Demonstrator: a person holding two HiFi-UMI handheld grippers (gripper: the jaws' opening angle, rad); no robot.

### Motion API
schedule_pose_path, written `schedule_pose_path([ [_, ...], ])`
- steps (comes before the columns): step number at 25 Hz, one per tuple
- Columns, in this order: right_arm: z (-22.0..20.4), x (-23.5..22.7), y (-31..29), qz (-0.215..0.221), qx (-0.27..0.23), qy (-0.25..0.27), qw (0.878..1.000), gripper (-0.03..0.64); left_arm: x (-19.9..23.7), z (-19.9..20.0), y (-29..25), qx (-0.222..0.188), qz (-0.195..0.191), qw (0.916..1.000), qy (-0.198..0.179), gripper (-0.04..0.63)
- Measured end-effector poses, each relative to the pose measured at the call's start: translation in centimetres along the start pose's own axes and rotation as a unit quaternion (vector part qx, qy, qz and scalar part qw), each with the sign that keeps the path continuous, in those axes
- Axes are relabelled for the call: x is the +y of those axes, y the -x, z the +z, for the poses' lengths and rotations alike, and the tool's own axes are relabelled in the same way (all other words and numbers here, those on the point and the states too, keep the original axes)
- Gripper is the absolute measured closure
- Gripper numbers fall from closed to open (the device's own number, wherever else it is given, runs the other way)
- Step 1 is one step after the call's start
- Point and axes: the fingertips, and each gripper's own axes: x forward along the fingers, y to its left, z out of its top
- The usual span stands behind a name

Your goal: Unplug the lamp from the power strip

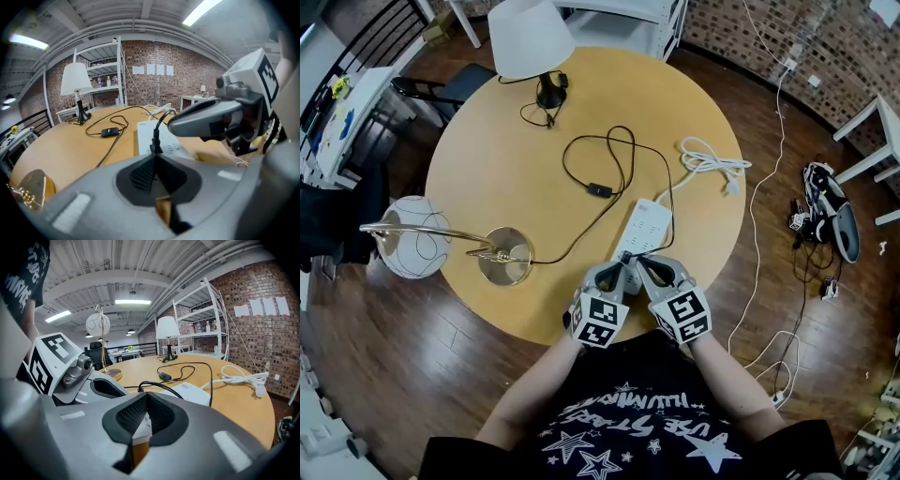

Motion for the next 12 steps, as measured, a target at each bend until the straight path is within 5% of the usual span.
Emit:
schedule_pose_path([
  [4,-0.2,0.9,-0.7,0.037,0.007,0.011,0.999,0.589,0.0,0.0,0.0,-0.001,-0.005,0.9999,0.013,0.591],
  [6,-0.5,1.3,-1.1,0.056,0.017,0.008,0.998,0.479,0.0,0.1,0.0,-0.001,-0.008,0.9999,0.013,0.591],
  [12,-0.6,1.1,-2.8,0.054,0.026,0.012,0.998,0.5,0.0,0.0,0.0,0.0,-0.009,0.9999,0.011,0.591],
])
